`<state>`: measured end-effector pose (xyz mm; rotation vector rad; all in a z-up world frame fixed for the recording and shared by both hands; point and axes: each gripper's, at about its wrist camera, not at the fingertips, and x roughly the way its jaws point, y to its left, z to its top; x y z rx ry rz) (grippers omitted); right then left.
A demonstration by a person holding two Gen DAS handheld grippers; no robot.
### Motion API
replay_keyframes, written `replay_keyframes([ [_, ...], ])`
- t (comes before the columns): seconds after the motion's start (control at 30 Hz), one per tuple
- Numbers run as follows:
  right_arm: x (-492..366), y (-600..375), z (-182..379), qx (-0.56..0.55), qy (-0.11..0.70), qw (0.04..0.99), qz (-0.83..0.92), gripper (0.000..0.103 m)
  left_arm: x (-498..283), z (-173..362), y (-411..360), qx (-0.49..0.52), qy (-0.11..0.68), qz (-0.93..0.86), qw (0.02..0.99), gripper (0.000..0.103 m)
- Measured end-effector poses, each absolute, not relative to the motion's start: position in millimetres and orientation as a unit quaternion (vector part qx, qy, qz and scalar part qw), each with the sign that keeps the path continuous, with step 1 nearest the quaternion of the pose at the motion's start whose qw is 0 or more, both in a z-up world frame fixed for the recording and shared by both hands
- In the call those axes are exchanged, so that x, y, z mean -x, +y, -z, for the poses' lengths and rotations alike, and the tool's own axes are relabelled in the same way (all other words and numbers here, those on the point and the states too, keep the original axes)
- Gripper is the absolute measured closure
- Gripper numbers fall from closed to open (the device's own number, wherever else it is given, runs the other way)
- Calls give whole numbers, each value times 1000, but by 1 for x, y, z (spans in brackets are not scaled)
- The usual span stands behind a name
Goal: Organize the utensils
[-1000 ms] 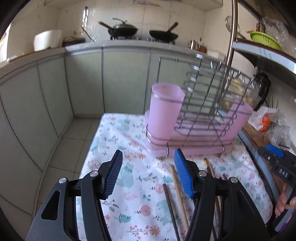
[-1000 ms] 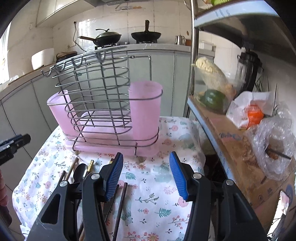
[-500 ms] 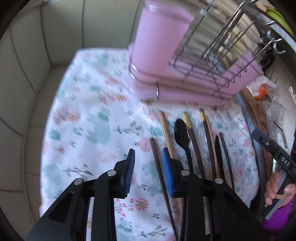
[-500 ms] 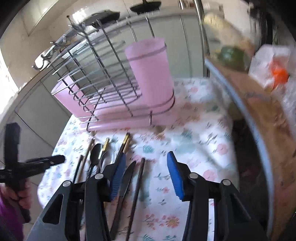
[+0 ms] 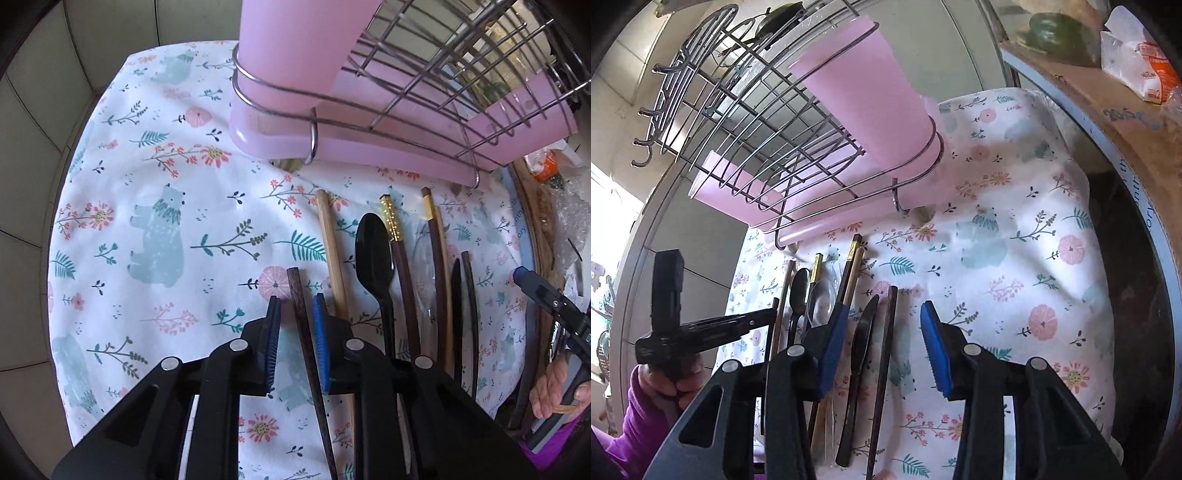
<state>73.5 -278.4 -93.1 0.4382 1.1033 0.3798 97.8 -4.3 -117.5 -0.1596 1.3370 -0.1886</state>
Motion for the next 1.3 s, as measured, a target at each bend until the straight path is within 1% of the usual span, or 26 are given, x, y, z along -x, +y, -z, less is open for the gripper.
replay_keyframes([
  [0.07,-76,-277,94,-201,521,810,-181,63,-99,118,-8,70,618,85,778,86],
  [0.1,-77,-276,94,-199,524,807,-182,63,-99,118,-8,68,616,83,780,93],
  [0.17,-81,-270,98,-195,533,802,-185,66,-99,118,-8,73,614,85,781,97],
  [0.4,-93,-251,112,-156,568,789,-175,68,-87,106,0,92,595,104,792,98],
  [0.43,-95,-249,115,-153,573,786,-173,70,-85,105,2,95,592,106,793,98],
  [0.47,-99,-247,119,-149,581,782,-170,77,-84,104,4,98,590,107,794,98],
  [0.5,-101,-245,124,-145,589,778,-162,79,-83,102,7,104,588,107,795,98],
  [0.63,-107,-242,136,-138,599,775,-146,84,-77,91,18,112,578,112,801,98],
  [0.7,-108,-242,137,-138,595,778,-144,88,-74,86,22,115,570,115,805,98],
  [0.73,-107,-241,137,-138,593,780,-145,93,-72,82,26,117,566,116,808,98],
  [0.8,-104,-242,135,-144,588,782,-148,95,-66,73,33,123,556,119,813,98],
  [0.93,-92,-248,119,-145,559,801,-158,97,-61,61,27,127,532,125,828,98],
  [1.07,-75,-260,86,-154,504,834,-162,97,-49,33,35,140,486,136,852,98],
  [1.2,-59,-274,41,-165,424,875,-163,97,-41,-3,36,146,415,135,888,98],
  [1.3,-50,-287,-3,-171,343,910,-158,97,-39,-30,38,158,359,133,910,98],
])
